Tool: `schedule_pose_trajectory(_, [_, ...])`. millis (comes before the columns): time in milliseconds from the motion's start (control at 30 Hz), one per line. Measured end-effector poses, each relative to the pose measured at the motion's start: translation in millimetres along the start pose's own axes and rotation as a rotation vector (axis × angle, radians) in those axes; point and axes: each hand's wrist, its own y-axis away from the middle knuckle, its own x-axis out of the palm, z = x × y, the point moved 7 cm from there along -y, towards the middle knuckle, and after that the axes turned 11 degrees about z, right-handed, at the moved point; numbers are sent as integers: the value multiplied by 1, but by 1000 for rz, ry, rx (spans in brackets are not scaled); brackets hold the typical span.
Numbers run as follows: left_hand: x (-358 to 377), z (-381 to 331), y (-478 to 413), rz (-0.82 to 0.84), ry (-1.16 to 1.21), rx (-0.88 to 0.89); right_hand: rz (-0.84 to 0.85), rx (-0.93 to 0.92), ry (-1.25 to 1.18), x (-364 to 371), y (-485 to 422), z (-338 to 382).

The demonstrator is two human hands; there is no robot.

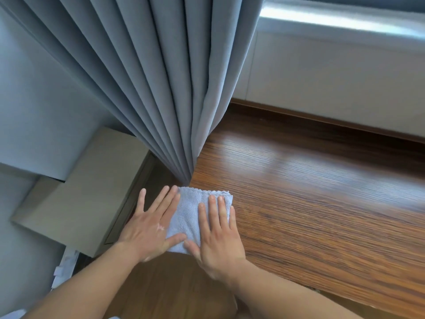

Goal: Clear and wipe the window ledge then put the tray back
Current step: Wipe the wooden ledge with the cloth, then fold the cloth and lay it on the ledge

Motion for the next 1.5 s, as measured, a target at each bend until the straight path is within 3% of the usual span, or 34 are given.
schedule_pose_trajectory(167, [-2,-25,22,-28,0,160,-2,-211,116,-8,24,-12])
schedule_pose_trajectory(267, [4,-30,25,8,18,149,58,-197,147,6,29,-22])
schedule_pose_trajectory(433, [4,-50,25,-12,35,175,-118,-299,226,7,44,-26])
schedule_pose_trajectory(567, [-1,-67,29,-80,92,253,-100,-325,263,13,60,-33])
schedule_pose_trajectory(800, [-52,-95,32,-217,226,413,10,-329,-37,-17,97,-78])
schedule_pose_trajectory(933, [-100,-119,-7,-37,418,369,93,-153,-517,-73,128,-144])
schedule_pose_trajectory(1000, [-133,-143,-34,68,491,371,79,-55,-653,-101,146,-181])
schedule_pose_trajectory(1133, [-201,-204,-96,111,538,431,94,107,-888,-134,167,-260])
schedule_pose_trajectory(1233, [-211,-242,-146,317,625,362,172,209,-1120,-136,165,-318])
schedule_pose_trajectory(1333, [-212,-270,-190,463,761,286,275,332,-1170,-130,152,-376])
schedule_pose_trajectory(1400, [-215,-284,-225,424,736,255,303,376,-1127,-130,136,-414])
schedule_pose_trajectory(1500, [-228,-292,-267,315,637,166,257,363,-845,-149,105,-460])
